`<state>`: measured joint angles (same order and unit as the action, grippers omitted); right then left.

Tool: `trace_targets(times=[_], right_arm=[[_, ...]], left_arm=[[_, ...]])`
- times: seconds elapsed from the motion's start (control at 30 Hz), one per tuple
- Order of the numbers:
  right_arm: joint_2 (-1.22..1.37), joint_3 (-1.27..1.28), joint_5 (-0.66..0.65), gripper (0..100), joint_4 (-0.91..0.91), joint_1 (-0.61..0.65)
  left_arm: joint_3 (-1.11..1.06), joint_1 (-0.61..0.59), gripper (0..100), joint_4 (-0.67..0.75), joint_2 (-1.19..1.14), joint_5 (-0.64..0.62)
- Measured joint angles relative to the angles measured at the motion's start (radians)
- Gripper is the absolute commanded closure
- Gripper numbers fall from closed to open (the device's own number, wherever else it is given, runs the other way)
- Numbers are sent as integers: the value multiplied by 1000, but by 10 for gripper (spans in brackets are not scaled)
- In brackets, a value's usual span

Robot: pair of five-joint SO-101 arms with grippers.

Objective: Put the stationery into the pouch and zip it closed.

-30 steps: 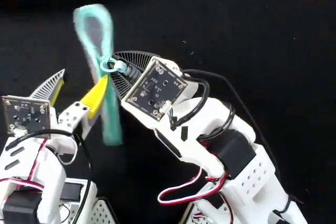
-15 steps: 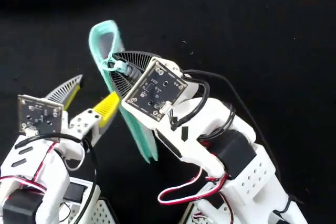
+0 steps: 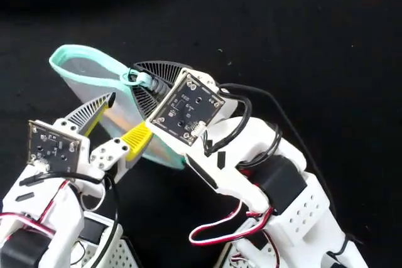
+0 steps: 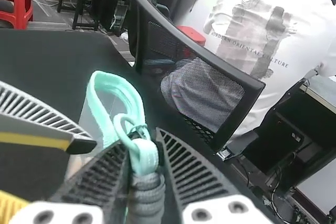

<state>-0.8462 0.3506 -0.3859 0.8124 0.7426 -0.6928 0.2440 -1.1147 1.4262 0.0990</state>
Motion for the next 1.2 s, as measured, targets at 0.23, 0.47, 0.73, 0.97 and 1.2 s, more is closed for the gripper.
trace_targets(times=[0.23, 0.47, 0.73, 0.97, 1.2], right_arm=[[0, 2, 0, 986, 0, 0], [0, 9, 0, 986, 0, 0], [0, 9, 0, 986, 0, 0], [0, 9, 0, 986, 0, 3], [0, 9, -40, 986, 43, 63]], left_arm=[[-114, -106, 706, 127, 0, 0], [-117, -141, 706, 127, -2, 0], [-20, -3, 706, 8, -2, 0], [-110, -9, 706, 132, -2, 0], [-130, -71, 706, 178, -2, -32]])
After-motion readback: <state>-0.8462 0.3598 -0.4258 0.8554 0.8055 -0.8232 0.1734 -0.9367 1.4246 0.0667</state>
